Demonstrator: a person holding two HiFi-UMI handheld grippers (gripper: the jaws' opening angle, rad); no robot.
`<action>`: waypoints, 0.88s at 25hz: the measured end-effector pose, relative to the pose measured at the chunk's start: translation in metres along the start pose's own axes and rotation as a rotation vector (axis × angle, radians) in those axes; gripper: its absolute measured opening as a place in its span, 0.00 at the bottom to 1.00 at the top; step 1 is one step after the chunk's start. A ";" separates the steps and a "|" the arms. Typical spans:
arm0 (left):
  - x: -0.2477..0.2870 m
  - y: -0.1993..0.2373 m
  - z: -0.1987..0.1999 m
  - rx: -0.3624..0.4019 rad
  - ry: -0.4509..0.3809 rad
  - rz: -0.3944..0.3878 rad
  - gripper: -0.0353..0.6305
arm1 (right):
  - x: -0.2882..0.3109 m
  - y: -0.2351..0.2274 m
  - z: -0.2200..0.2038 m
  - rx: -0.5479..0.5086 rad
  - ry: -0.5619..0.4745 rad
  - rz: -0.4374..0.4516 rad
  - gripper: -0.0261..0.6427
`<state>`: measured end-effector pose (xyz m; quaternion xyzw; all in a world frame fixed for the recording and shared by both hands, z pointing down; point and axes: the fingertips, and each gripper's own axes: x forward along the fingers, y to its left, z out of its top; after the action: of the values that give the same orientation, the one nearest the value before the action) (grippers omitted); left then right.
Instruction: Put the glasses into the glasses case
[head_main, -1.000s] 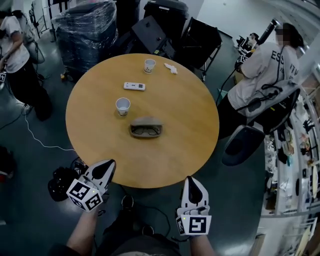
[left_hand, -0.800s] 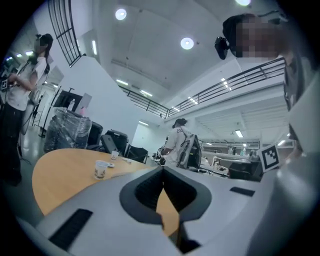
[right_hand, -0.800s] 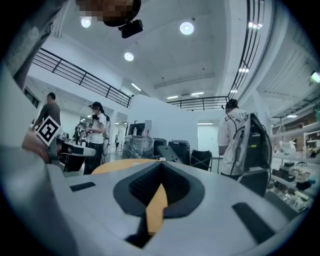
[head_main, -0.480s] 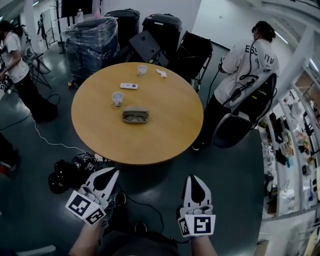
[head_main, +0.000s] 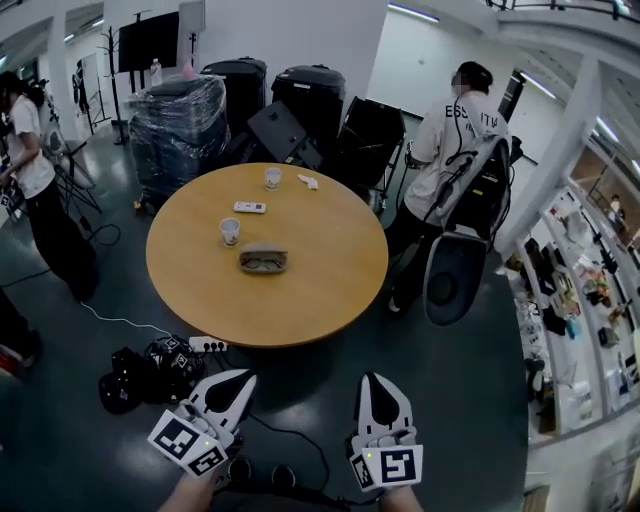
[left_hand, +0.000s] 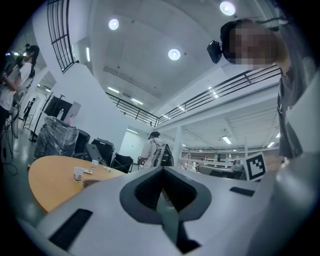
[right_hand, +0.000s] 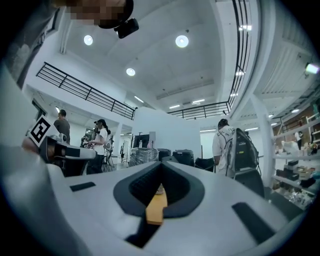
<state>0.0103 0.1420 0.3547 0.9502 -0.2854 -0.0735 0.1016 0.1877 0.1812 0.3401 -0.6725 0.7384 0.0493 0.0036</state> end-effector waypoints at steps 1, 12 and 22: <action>-0.001 -0.001 -0.001 -0.002 0.006 -0.006 0.06 | -0.002 0.004 0.000 -0.008 -0.001 0.006 0.02; -0.032 0.021 -0.002 0.007 0.046 -0.035 0.06 | -0.004 0.058 -0.016 -0.125 0.097 0.014 0.02; -0.048 0.040 -0.007 -0.006 0.056 -0.041 0.06 | 0.009 0.090 -0.020 -0.200 0.134 0.050 0.02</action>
<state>-0.0492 0.1366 0.3745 0.9571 -0.2629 -0.0497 0.1111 0.0991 0.1791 0.3659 -0.6528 0.7448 0.0779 -0.1140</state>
